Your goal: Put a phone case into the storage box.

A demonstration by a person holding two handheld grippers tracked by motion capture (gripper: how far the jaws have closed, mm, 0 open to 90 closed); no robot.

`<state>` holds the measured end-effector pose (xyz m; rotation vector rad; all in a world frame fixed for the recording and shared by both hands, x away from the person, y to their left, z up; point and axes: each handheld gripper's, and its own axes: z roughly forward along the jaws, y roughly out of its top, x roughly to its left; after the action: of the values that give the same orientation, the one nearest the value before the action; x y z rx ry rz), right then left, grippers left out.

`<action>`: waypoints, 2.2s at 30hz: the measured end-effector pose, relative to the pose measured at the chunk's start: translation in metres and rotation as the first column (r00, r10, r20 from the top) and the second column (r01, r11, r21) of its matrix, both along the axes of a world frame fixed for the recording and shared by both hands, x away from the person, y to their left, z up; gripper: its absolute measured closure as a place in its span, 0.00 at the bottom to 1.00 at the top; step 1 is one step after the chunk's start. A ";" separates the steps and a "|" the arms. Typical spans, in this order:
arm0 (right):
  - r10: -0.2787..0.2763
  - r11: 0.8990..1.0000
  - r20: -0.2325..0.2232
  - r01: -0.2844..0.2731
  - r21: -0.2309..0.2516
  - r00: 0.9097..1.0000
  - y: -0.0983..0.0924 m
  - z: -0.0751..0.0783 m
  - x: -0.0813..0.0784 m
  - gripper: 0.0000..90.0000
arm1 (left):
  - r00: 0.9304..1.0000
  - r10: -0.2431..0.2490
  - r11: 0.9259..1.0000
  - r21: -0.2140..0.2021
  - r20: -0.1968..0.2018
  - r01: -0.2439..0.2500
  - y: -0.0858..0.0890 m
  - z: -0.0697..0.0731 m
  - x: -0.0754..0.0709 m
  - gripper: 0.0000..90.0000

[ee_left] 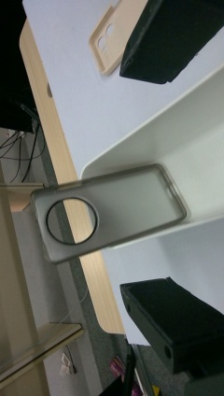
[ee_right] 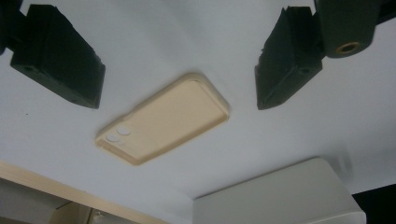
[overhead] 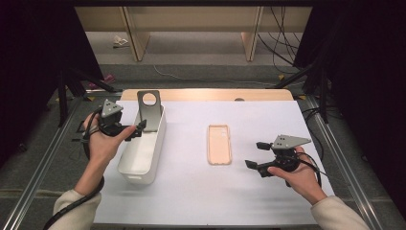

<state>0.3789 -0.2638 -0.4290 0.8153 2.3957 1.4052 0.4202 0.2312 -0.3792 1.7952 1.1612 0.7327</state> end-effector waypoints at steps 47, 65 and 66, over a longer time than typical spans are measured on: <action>0.025 1.000 -0.018 -0.026 -0.005 1.000 0.011 -0.004 -0.001 0.19 | 0.956 -0.290 0.957 -0.011 0.039 0.291 -0.068 -0.040 -0.104 0.01; 0.021 1.000 -0.014 -0.021 -0.001 1.000 0.011 -0.003 0.001 0.19 | 0.955 -0.294 0.955 -0.011 0.029 0.295 -0.068 -0.043 -0.102 0.01; 0.019 1.000 -0.015 -0.019 -0.002 1.000 0.012 -0.004 0.002 0.19 | 0.955 -0.296 0.955 -0.013 0.028 0.296 -0.068 -0.043 -0.102 0.01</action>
<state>0.3809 -0.2521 -0.4325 0.8066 2.4222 1.4078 0.3182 0.1632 -0.4220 1.8864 0.8518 0.5654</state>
